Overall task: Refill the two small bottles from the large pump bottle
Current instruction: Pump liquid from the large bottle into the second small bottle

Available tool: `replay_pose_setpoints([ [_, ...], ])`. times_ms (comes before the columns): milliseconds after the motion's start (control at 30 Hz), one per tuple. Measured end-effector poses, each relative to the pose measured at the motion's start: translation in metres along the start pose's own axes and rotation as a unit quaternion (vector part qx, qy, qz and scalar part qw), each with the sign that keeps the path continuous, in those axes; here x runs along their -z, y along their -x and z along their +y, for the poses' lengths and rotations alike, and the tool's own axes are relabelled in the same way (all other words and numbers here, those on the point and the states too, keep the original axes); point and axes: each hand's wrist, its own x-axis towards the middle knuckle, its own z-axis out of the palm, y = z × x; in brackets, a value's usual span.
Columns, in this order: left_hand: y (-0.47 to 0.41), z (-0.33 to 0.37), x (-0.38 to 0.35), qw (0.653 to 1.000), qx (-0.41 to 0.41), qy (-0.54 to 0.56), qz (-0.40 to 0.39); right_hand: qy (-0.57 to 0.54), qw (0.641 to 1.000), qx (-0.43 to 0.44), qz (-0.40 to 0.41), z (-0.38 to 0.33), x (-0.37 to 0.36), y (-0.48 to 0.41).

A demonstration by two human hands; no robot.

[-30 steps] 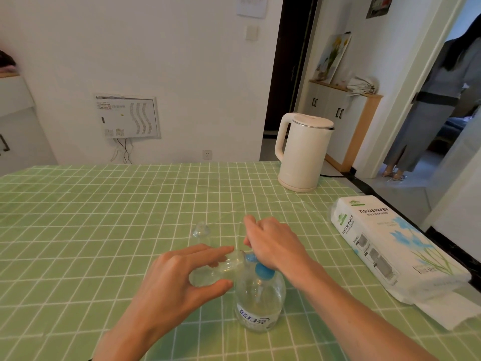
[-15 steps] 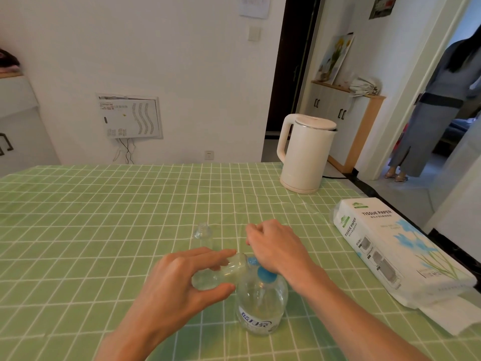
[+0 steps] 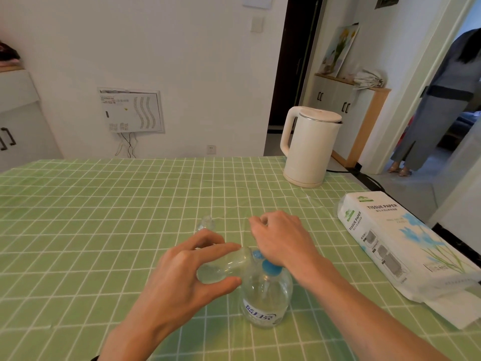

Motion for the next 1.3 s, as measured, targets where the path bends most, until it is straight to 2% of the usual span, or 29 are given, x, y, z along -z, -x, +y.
replay_pose_setpoints([
  [167, 0.0002, -0.0018, 0.0004, 1.000, -0.008, 0.008, 0.000, 0.000, 1.000, 0.001, -0.003, -0.0010, 0.0005, 0.0020],
  [433, 0.0010, -0.0026, 0.0039, 1.000, -0.011, 0.007, -0.010, 0.014, 0.999, 0.022, 0.036, -0.0073, 0.0034, 0.0056],
  [633, -0.0003, -0.0032, 0.0029, 1.000, -0.009, 0.000, -0.027, -0.009, 1.000, -0.011, -0.023, 0.0007, -0.0014, 0.0003],
  [967, 0.0022, 0.0035, 0.0063, 1.000, -0.017, -0.011, 0.002, 0.002, 1.000, -0.003, -0.022, -0.0049, 0.0067, 0.0002],
  [1067, 0.0021, 0.0056, 0.0054, 1.000, -0.012, -0.011, 0.012, -0.018, 1.000, -0.001, -0.011, -0.0042, 0.0069, 0.0013],
  [1300, 0.0013, 0.0048, 0.0038, 1.000, -0.003, -0.026, 0.002, -0.053, 0.998, -0.020, -0.040, -0.0020, 0.0034, 0.0030],
])
